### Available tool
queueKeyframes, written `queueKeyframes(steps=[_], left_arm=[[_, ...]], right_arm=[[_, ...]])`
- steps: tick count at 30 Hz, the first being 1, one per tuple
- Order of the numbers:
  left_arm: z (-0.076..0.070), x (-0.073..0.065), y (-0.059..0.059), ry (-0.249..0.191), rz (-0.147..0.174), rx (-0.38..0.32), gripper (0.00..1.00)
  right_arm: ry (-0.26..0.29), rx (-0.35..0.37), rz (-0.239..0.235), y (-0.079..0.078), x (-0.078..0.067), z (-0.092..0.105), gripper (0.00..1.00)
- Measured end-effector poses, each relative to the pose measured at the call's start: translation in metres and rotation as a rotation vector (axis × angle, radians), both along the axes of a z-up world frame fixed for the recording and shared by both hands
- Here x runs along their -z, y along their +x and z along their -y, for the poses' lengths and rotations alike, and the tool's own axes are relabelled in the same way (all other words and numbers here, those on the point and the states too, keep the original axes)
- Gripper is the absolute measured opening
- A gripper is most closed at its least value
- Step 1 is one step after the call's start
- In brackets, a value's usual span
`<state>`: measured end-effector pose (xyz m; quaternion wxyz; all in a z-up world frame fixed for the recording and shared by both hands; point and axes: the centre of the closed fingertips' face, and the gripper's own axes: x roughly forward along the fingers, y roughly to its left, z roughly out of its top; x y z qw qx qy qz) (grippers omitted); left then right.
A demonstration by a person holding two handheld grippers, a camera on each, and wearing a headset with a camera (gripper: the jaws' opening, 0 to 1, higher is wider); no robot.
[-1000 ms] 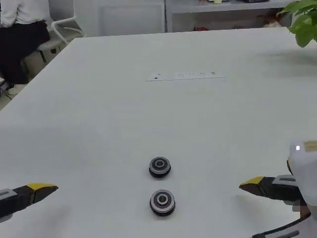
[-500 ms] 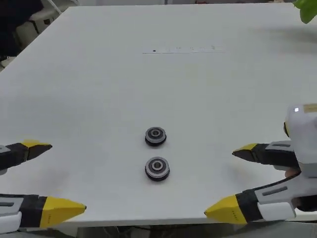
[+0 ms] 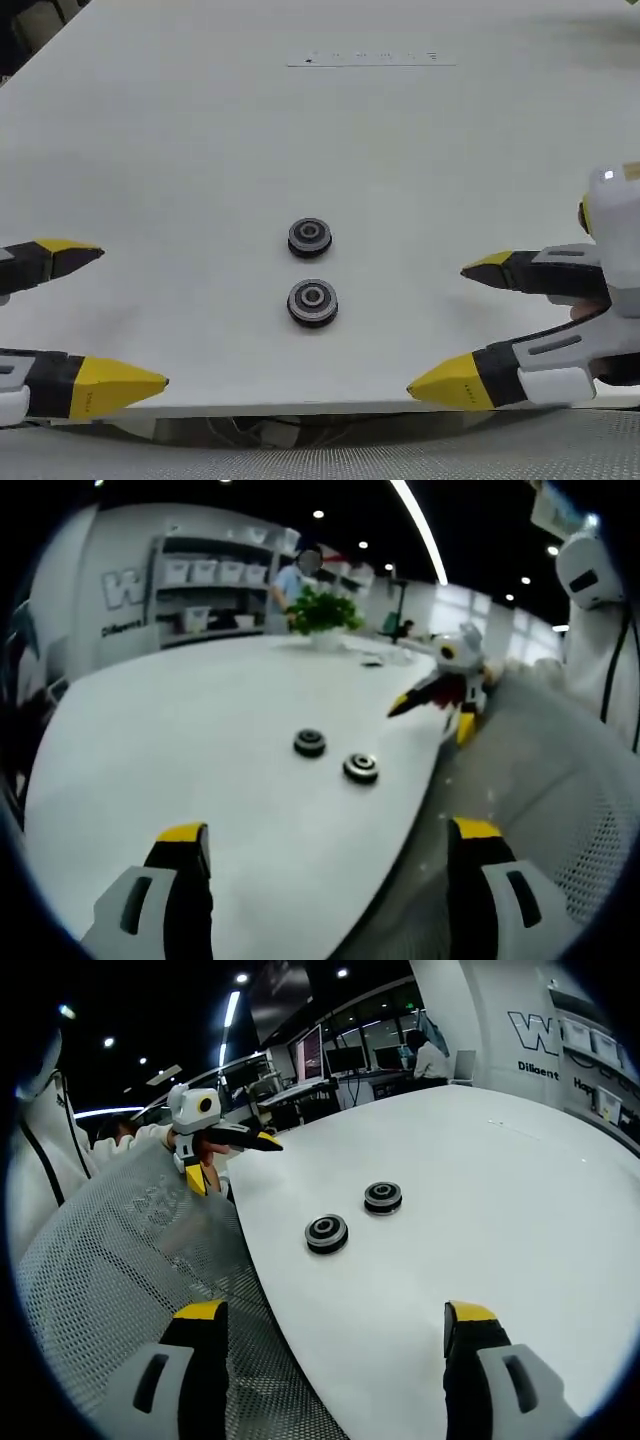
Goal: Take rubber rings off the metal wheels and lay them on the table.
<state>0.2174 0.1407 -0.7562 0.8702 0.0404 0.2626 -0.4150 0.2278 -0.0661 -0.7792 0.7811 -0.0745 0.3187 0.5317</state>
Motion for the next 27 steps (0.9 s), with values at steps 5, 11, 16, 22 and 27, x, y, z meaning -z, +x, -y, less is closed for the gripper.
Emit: queueKeyframes(steps=[5,11,16,22,27], left_arm=[[0.003,-0.011,-0.002,0.002,-0.011,0.031,0.96],[0.015,-0.025,0.001,0.014,0.01,0.09,0.97],[0.033,-0.046,0.0,0.007,0.022,0.178,0.97],[0.048,-0.072,0.007,0.039,0.079,0.238,0.97],[0.064,-0.092,0.018,0.033,0.142,0.279,0.95]], right_arm=[[-0.001,-0.026,0.007,-0.002,-0.008,-0.003,0.86],[0.004,-0.041,0.027,0.001,-0.019,-0.005,0.86],[0.005,-0.059,0.044,0.004,-0.03,-0.006,0.85],[0.024,-0.072,0.082,0.012,-0.048,-0.008,0.83],[0.033,-0.075,0.116,0.022,-0.061,-0.009,0.82]])
